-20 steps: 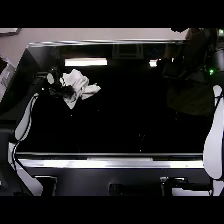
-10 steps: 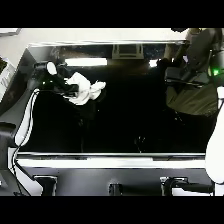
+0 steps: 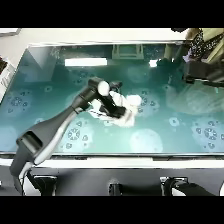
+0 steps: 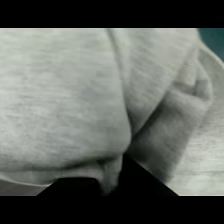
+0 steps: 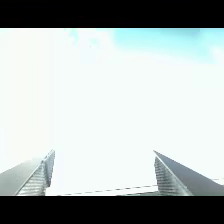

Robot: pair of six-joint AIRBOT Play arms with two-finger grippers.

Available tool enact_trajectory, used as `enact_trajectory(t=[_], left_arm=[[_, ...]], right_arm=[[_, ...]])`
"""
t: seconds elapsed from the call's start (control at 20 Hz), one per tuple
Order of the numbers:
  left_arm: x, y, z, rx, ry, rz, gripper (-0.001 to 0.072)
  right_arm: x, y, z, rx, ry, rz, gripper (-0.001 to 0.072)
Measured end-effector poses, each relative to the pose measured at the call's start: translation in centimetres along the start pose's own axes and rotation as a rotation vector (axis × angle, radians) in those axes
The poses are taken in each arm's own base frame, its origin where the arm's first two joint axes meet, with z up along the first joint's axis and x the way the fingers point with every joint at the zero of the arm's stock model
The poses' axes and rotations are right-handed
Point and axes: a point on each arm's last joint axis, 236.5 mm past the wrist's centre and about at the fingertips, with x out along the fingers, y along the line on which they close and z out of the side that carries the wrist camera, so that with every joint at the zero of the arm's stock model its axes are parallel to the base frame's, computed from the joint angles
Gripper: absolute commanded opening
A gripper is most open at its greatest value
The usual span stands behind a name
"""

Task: Fold the clothes and pants, and hang the long-sleeved shirts on hangers.

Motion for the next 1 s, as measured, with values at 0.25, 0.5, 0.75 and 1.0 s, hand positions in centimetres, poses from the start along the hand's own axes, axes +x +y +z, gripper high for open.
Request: enact_trajectory(t=[0.25, 0.5, 0.75, 1.0], left_arm=[[1.8, -2.9, -1.8, 0.018, 0.031, 0.016, 0.0413], [-6.3, 3.1, -0.2, 0.031, -0.081, 0.181, 0.0413], [-17.0, 11.8, 0.1, -0.056, -0.209, 0.332, 0.0411], [-22.6, 17.9, -0.9, -0.179, -0.274, 0.386, 0.0411]], right_arm=[[-2.1, -0.9, -0.2, 0.009, -0.056, -0.014, 0.0659], [-2.8, 2.1, 2.3, 0.004, -0.169, 0.12, 0.0503], [-1.7, 4.1, 5.1, -0.028, -0.215, 0.286, 0.0563], [6.4, 3.1, 1.9, 0.009, 0.076, 0.436, 0.0564]])
